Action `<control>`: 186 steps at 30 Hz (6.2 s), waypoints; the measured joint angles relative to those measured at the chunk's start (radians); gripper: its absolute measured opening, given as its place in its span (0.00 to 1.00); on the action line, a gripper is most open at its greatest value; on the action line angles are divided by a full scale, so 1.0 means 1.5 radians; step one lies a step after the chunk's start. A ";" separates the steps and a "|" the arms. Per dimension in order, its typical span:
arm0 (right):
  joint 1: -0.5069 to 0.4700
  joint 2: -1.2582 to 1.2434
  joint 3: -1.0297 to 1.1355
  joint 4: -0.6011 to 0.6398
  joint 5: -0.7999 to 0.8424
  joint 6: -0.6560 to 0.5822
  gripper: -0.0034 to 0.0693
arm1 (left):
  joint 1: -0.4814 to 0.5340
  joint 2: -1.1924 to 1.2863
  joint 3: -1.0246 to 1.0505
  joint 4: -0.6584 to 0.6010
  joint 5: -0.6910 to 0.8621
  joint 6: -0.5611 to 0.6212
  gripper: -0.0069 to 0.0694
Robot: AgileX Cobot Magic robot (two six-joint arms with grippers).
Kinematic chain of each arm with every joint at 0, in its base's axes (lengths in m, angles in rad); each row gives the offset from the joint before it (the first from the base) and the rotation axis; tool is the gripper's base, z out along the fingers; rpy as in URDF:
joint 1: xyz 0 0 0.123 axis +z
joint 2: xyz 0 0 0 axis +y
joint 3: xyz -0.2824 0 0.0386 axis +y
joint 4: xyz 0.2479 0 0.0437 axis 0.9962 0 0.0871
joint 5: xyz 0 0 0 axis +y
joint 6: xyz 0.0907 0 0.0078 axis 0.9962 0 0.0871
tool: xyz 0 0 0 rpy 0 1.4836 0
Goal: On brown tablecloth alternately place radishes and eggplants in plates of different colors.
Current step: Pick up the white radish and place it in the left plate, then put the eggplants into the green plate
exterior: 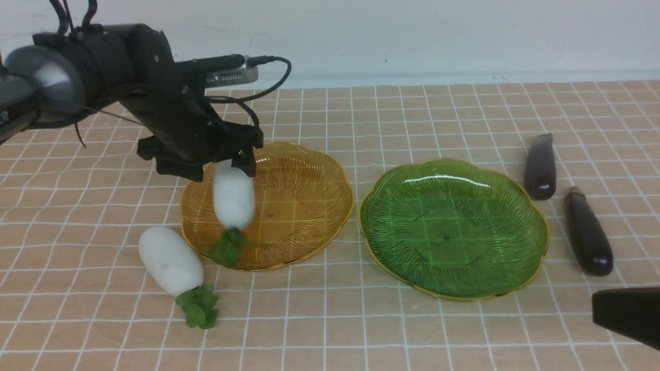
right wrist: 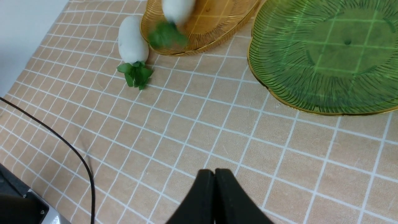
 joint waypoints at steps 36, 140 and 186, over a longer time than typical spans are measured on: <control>0.000 0.000 0.000 -0.001 0.001 -0.015 0.03 | 0.165 0.053 0.016 -0.027 0.138 0.016 0.69; 0.000 0.000 0.000 -0.002 0.009 -0.064 0.03 | 0.164 0.056 0.090 0.112 0.177 -0.138 0.64; -0.036 0.584 -0.460 -0.522 -0.089 0.410 0.30 | -0.023 -0.095 -0.228 -0.076 0.222 0.208 0.09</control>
